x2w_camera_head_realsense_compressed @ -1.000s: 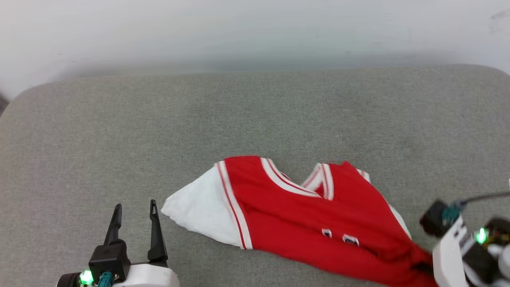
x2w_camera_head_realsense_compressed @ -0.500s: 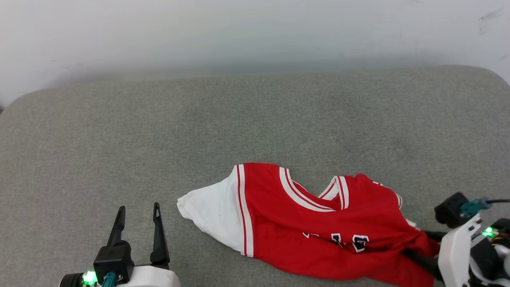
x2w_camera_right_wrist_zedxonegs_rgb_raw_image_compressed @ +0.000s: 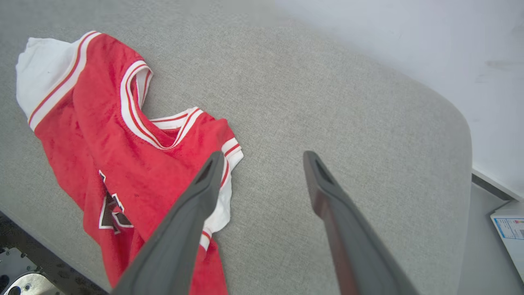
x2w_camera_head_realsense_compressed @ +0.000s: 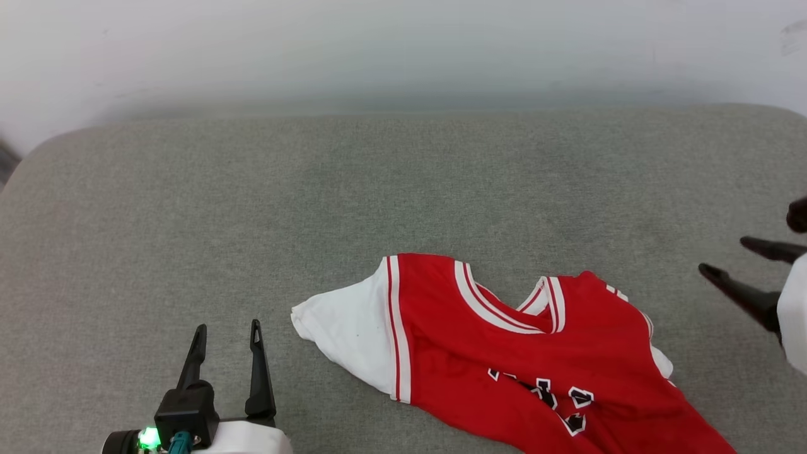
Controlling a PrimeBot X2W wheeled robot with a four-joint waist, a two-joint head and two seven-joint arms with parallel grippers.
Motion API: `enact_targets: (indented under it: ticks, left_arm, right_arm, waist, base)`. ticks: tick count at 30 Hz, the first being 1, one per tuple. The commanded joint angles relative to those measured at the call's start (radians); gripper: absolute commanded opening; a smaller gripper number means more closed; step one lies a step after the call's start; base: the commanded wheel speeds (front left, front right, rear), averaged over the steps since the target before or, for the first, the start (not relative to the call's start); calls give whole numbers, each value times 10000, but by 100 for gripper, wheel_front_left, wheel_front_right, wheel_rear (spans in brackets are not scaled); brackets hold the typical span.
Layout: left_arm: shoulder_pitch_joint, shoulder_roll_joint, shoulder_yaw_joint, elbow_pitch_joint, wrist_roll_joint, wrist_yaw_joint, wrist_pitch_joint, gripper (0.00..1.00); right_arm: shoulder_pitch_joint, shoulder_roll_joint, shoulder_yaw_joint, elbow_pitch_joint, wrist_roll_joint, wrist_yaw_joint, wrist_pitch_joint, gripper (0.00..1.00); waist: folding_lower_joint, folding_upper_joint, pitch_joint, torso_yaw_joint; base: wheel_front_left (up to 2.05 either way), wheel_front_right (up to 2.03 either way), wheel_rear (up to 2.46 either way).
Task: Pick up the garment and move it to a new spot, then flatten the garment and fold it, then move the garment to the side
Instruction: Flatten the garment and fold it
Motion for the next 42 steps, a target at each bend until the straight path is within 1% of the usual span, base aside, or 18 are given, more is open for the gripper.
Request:
enact_targets:
  ticks: [1, 4, 8, 10, 13, 16, 22, 25, 28, 32, 33, 34, 35, 38, 42]
  left_arm:
    - [-138, -34, 31, -21, 82, -69, -26, 100]
    - [-324, -74, 28, -41, 114, -155, -26, 100]
    - [-571, -134, 8, -49, 167, -254, -26, 100]
    - [-722, -176, -12, -78, 207, -305, -26, 100]
    - [-941, -255, -73, -132, 255, -341, -26, 100]
    - [-1172, -305, -125, -195, 265, -375, -26, 100]
    - [-1496, -360, -132, -325, 278, -415, -26, 100]
    - [-1608, -396, -120, -370, 302, -419, -26, 100]
    - [-1706, -420, -125, -374, 319, -430, -26, 100]
    - [-1670, -447, -78, -353, 319, -386, -26, 100]
    - [-1669, -451, -63, -324, 319, -382, -26, 100]
    - [-1684, -457, -59, -290, 319, -392, -26, 100]
    - [-1703, -460, -54, -261, 324, -403, -26, 100]
    - [-1704, -463, -27, -187, 305, -430, -26, 100]
    - [-1510, -478, 15, -185, 245, -368, -26, 100]
  right_arm:
    - [-420, 62, -105, -91, -89, -7, 640, 100]
    - [-1071, -33, 270, -15, -138, -7, 1827, 100]
    - [-2128, 27, 1192, 240, -35, -7, 3358, 100]
    - [-2613, 188, 1665, 505, 20, -7, 3908, 100]
    - [-3278, 465, 2207, 1147, 49, -7, 4373, 100]
    - [-3762, 744, 2646, 1940, 67, -7, 4549, 100]
    - [-4227, 1202, 3234, 3160, 113, -7, 4328, 100]
    - [-4265, 1321, 3863, 3624, 70, -7, 4206, 100]
    - [-3878, 1443, 4914, 3887, 145, -4, 4125, 100]
    - [-3718, 1767, 5583, 4008, 585, 13, 3601, 100]
    - [-3807, 1776, 5651, 4018, 654, 13, 3446, 78]
    - [-3937, 1770, 5669, 4034, 722, 13, 3248, 18]
    - [-4091, 1747, 5645, 4050, 793, 13, 3040, 0]
    - [-4623, 1395, 5502, 3934, 841, -10, 2364, 0]
    - [-5217, 651, 5284, 3497, 792, -7, 1636, 0]
  waist:
    - [0, 0, 158, 101]
    - [0, 0, 389, 214]
    - [0, 0, 755, 389]
    - [0, 0, 952, 486]
    - [0, 0, 1280, 668]
    - [0, 0, 1637, 870]
    - [0, 0, 2191, 1169]
    - [0, 0, 2450, 1276]
    - [0, 0, 2595, 1338]
    - [0, 0, 2604, 1290]
    - [0, 0, 2568, 1262]
    - [0, 0, 2520, 1234]
    - [0, 0, 2460, 1204]
    - [0, 0, 2231, 1144]
    - [0, 0, 1922, 1064]
  base:
    - [0, 0, 0]
    - [0, 0, 0]
    - [0, 0, 0]
    - [0, 0, 0]
    - [0, 0, 0]
    - [0, 0, 0]
    - [0, 0, 0]
    - [0, 0, 0]
    - [0, 0, 0]
    - [0, 0, 0]
    - [0, 0, 0]
    - [0, 0, 0]
    - [0, 0, 0]
    - [0, 0, 0]
    - [0, 0, 0]
